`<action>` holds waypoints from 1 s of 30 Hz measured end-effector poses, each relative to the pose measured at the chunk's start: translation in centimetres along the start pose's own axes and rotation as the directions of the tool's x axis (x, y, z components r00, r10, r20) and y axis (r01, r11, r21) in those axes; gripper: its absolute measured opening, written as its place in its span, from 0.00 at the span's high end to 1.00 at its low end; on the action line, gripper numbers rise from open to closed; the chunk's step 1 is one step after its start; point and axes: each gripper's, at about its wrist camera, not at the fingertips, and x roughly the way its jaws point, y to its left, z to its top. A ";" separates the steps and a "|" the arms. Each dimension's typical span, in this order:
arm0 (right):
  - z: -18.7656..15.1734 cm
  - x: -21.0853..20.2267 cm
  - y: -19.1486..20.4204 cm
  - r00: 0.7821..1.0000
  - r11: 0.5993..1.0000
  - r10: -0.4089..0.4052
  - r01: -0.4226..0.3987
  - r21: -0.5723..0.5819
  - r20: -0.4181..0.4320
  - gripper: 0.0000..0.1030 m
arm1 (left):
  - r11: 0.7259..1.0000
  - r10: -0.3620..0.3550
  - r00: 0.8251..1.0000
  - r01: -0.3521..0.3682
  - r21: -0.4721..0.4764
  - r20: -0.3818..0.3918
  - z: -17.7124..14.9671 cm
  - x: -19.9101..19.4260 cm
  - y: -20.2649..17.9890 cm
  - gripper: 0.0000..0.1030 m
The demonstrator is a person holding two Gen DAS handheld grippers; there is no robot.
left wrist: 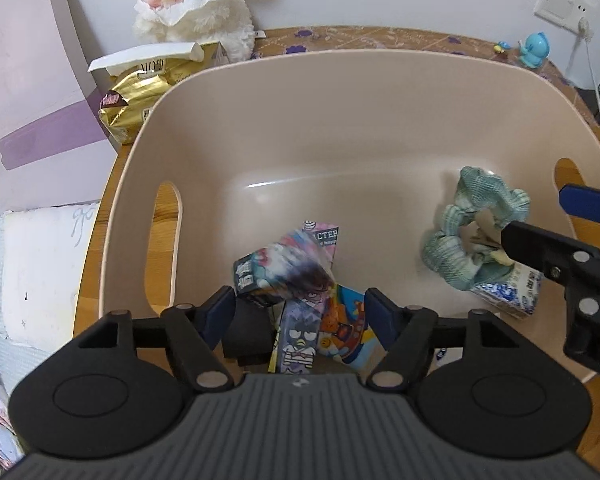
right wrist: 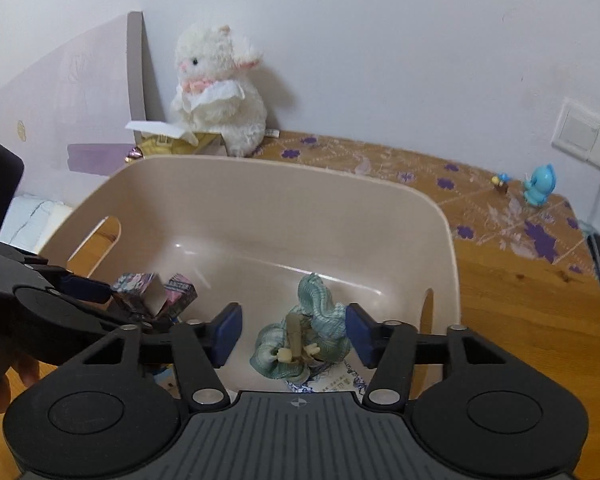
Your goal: Organize objects
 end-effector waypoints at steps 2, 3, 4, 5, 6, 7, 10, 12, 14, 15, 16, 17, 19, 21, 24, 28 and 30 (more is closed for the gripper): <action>0.1 -0.9 0.2 1.000 1.000 -0.004 0.004 -0.003 0.018 0.27 | 1.000 -0.009 1.000 0.009 -0.003 0.025 -0.2 -0.7 -0.1 0.22; 0.1 -1.4 0.2 1.000 1.000 0.000 0.000 -0.001 0.026 0.25 | 1.000 -0.008 0.999 0.008 -0.005 0.035 -0.2 -1.0 -0.2 0.19; 0.1 -1.8 0.3 1.000 1.000 0.002 -0.002 0.002 0.031 0.25 | 1.000 -0.002 0.999 0.002 -0.008 0.047 -0.2 -1.4 -0.3 0.14; 0.2 -2.2 0.3 0.999 1.000 0.004 -0.004 0.004 0.036 0.24 | 1.000 0.004 0.998 -0.003 -0.011 0.064 -0.3 -1.8 -0.3 0.11; 0.2 -2.6 0.3 0.999 1.000 0.004 -0.005 0.005 0.043 0.21 | 1.000 0.007 0.997 -0.006 -0.014 0.079 -0.4 -2.2 -0.3 0.11; 0.2 -3.1 0.3 0.999 1.000 0.002 -0.003 0.006 0.051 0.20 | 1.000 0.007 0.996 -0.006 -0.016 0.088 -0.4 -2.7 -0.3 0.09; 0.1 -4.6 0.4 0.997 1.000 -0.011 0.011 0.004 0.080 0.10 | 1.000 0.005 0.993 -0.003 -0.020 0.117 -0.6 -4.0 -0.2 0.08; 0.0 -5.5 0.4 0.995 1.000 -0.016 0.015 0.001 0.102 0.06 | 1.000 0.012 0.990 -0.010 -0.015 0.143 -0.9 -5.0 -0.1 0.07; -0.2 -6.5 0.5 0.992 1.000 -0.023 0.024 -0.002 0.124 0.04 | 1.000 0.020 0.985 -0.019 -0.009 0.170 -1.4 -6.0 -0.1 0.06; -0.4 -6.9 0.6 0.990 1.000 -0.030 0.031 -0.003 0.135 0.03 | 1.000 0.025 0.982 -0.023 -0.009 0.187 -1.7 -6.5 -0.1 0.06; -0.6 -7.3 0.6 0.988 0.999 -0.040 0.041 -0.003 0.150 0.03 | 1.000 0.029 0.978 -0.028 -0.010 0.206 -2.1 -7.0 0.0 0.06; -0.9 -7.7 0.6 0.986 0.999 -0.048 0.049 -0.003 0.161 0.02 | 1.000 0.029 0.976 -0.027 -0.014 0.217 -2.5 -7.4 0.0 0.06; -1.5 -8.4 0.6 0.984 0.999 -0.054 0.054 0.001 0.171 0.02 | 0.999 0.017 0.973 -0.008 -0.038 0.231 -3.3 -8.3 0.2 0.06; -2.2 -9.0 0.6 0.983 0.998 -0.057 0.056 0.011 0.172 0.02 | 0.998 0.005 0.970 0.009 -0.055 0.245 -4.3 -9.0 0.3 0.06; -3.3 -10.0 0.5 0.982 0.998 -0.061 0.058 0.026 0.180 0.02 | 0.998 -0.006 0.964 0.020 -0.052 0.266 -5.7 -9.8 0.3 0.05; -5.1 -11.4 0.3 0.975 0.997 -0.075 0.070 0.035 0.208 0.01 | 0.998 0.004 0.956 0.016 -0.065 0.292 -7.8 -10.6 0.5 0.05; -5.9 -12.1 0.2 0.974 0.997 -0.081 0.076 0.034 0.213 0.01 | 0.998 0.018 0.952 0.002 -0.063 0.307 -8.8 -11.1 0.5 0.05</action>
